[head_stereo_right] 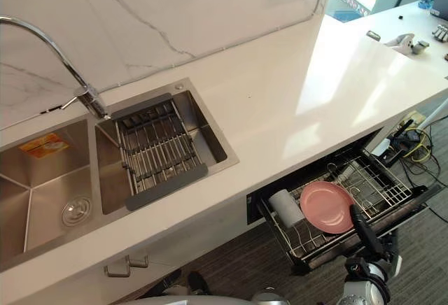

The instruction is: Walk over to the sink, pick up the cup, carry it to the dishwasher, place the cup inside the dishwasher, then close the dishwasher door

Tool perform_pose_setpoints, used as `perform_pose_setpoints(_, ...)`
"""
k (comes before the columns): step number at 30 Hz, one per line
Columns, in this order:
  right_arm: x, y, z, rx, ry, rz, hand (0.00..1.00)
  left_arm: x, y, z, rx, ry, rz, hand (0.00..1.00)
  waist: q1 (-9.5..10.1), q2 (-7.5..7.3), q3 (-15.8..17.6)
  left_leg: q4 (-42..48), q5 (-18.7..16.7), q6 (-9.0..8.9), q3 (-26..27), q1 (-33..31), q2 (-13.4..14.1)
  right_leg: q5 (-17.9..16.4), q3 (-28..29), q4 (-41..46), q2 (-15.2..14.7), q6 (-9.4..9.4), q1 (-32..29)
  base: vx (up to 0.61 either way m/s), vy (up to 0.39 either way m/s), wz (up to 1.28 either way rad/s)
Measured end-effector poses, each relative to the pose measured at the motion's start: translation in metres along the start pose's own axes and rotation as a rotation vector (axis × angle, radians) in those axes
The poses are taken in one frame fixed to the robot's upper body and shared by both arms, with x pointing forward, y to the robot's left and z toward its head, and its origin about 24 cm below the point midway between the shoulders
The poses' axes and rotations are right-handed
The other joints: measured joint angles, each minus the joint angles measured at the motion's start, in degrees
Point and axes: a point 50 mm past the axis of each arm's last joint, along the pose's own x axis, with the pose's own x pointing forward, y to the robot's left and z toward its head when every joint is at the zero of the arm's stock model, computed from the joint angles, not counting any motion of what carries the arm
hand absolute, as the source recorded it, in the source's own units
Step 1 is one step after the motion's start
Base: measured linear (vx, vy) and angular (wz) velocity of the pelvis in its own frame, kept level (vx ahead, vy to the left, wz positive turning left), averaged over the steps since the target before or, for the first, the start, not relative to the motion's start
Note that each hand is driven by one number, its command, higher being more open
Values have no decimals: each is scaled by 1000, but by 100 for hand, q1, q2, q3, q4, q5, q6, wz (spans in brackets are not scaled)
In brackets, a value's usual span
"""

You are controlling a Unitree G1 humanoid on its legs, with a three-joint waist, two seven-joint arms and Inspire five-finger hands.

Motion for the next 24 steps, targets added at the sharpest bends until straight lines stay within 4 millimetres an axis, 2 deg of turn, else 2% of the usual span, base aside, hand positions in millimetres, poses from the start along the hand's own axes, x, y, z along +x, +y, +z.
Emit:
perform_pose_setpoints(8,1,34,-26,-69,152,181,100,-1,3,-2,36,5,4,100,168,-34,-228,35,56,2,-157,-90,-3,-30,-174,-5,19,31,18,-23,30,11)
perform_pose_setpoints(16,1,83,-48,-150,252,362,100,-1,1,-1,45,-10,1,100,309,10,-282,27,95,18,-342,-248,-31,10,-367,-56,68,-8,22,22,27,13)
perform_pose_setpoints(24,-6,88,-59,-252,297,427,100,-1,2,1,48,-27,-8,100,300,7,-286,-3,171,-22,-371,-310,38,20,-385,-184,190,-33,-22,-11,13,0)
